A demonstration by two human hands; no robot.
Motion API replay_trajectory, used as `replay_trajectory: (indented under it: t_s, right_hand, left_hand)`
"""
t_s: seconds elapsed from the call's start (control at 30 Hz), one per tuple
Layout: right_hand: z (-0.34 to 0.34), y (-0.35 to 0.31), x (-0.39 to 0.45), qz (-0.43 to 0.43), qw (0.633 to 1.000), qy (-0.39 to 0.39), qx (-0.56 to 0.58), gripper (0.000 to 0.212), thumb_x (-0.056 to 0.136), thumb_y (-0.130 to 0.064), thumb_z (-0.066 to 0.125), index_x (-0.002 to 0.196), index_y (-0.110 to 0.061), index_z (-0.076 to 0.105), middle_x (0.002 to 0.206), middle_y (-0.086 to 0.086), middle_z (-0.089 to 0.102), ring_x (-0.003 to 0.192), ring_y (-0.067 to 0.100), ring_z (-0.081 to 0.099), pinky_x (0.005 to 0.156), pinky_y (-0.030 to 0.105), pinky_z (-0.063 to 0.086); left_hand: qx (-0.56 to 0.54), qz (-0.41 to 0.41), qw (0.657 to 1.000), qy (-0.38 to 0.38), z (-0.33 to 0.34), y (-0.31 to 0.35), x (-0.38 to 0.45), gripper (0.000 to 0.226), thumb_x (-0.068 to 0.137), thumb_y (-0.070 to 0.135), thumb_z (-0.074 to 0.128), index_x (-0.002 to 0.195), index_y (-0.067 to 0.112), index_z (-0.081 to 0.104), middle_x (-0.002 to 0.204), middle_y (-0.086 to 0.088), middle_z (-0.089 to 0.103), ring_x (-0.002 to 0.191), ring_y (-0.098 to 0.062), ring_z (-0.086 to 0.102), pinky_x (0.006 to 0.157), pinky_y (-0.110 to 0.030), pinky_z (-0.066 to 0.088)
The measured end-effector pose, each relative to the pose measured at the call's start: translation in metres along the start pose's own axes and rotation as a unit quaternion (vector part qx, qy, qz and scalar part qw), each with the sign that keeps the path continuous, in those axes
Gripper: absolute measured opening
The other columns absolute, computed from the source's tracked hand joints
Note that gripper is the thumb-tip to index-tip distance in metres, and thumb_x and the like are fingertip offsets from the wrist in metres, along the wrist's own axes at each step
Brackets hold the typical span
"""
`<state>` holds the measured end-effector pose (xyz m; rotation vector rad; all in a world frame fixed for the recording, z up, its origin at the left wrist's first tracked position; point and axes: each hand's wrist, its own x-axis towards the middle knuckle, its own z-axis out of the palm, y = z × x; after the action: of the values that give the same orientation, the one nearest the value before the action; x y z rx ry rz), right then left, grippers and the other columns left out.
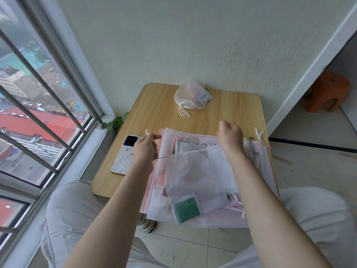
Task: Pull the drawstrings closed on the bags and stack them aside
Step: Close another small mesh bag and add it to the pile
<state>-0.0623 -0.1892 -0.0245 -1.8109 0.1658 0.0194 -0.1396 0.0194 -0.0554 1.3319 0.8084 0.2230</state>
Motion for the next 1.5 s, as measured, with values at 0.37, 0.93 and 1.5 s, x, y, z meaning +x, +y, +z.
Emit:
replay_trajectory:
  t_s: [0.37,0.93,1.5]
  right_hand:
    - [-0.004,0.011,-0.011,-0.160,0.847,-0.085,-0.500,0.016,0.088,-0.013,0.042,0.073,-0.009,0.039,0.070,0.010,0.050,0.069,0.032,0.044,0.050,0.031,0.025]
    - [-0.005,0.008,-0.012,-0.141,0.898,-0.209,-0.360,0.035,0.090,-0.039,0.056,0.121,-0.022,0.059,0.119,0.002,0.056,0.113,0.024,0.048,0.088,0.032,0.041]
    - [0.043,0.006,-0.035,-0.046,0.922,-0.270,-0.273,0.056,0.094,-0.044,0.055,0.050,-0.018,0.031,0.050,-0.005,0.032,0.053,0.014,0.036,0.052,0.031,0.025]
  left_hand:
    - [0.451,0.229,0.863,-0.013,0.009,0.009,0.003,0.043,0.097,0.028,0.041,0.078,-0.003,0.063,0.074,-0.022,0.065,0.057,-0.031,0.053,0.052,-0.034,0.042]
    - [0.448,0.242,0.858,-0.064,0.009,0.006,-0.006,0.037,0.083,0.038,0.050,0.069,0.008,0.067,0.067,-0.008,0.064,0.062,-0.025,0.058,0.055,-0.031,0.042]
    - [0.567,0.052,0.822,0.001,0.010,0.008,-0.012,0.053,0.088,0.056,0.049,0.061,0.011,0.048,0.062,-0.002,0.051,0.055,-0.019,0.050,0.052,-0.024,0.034]
